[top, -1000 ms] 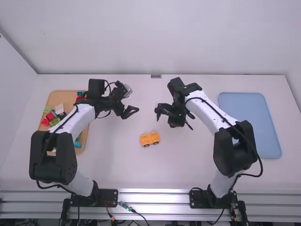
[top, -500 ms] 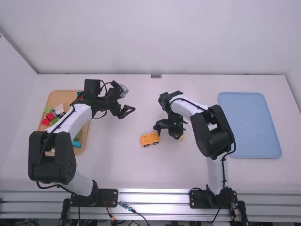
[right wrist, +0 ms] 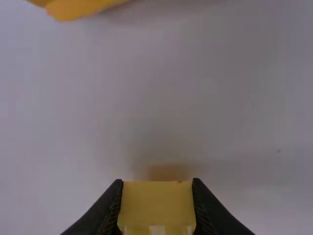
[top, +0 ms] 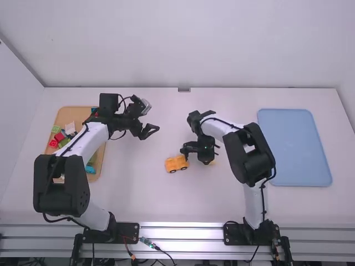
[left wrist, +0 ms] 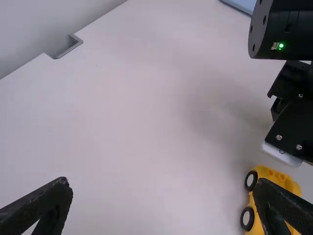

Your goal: Assemble lego blocks to make yellow taxi

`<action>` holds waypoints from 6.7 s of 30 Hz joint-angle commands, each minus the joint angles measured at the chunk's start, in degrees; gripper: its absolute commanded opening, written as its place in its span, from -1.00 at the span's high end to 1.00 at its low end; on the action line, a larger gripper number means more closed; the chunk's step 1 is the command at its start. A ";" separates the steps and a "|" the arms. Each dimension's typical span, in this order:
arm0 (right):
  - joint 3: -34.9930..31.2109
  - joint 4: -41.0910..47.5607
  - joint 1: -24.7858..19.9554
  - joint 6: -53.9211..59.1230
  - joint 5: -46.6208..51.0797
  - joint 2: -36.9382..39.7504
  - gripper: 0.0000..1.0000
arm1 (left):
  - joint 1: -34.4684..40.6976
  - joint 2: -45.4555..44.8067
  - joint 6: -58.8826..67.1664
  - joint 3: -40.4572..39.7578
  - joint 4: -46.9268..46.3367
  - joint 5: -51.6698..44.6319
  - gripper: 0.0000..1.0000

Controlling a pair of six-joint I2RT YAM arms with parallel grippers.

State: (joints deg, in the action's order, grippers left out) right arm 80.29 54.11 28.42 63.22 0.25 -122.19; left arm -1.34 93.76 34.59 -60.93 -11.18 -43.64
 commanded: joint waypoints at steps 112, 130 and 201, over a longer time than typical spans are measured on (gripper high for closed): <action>-25.55 -26.97 -5.97 2.99 -10.71 16.15 -0.70 | -0.31 0.57 3.95 -0.90 -0.85 1.29 -0.98; -21.88 -23.12 -4.76 1.73 -7.74 12.96 -0.36 | -0.48 0.57 3.95 -0.90 -0.83 1.25 -0.98; -20.57 -25.38 -5.88 -159.69 -4.50 13.09 1.00 | -0.48 0.57 3.51 -0.90 2.84 1.05 -0.98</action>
State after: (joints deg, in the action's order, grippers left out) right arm 59.29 28.45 22.22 -93.69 -4.91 -108.31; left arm -1.34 93.76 37.56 -60.93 -8.27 -41.69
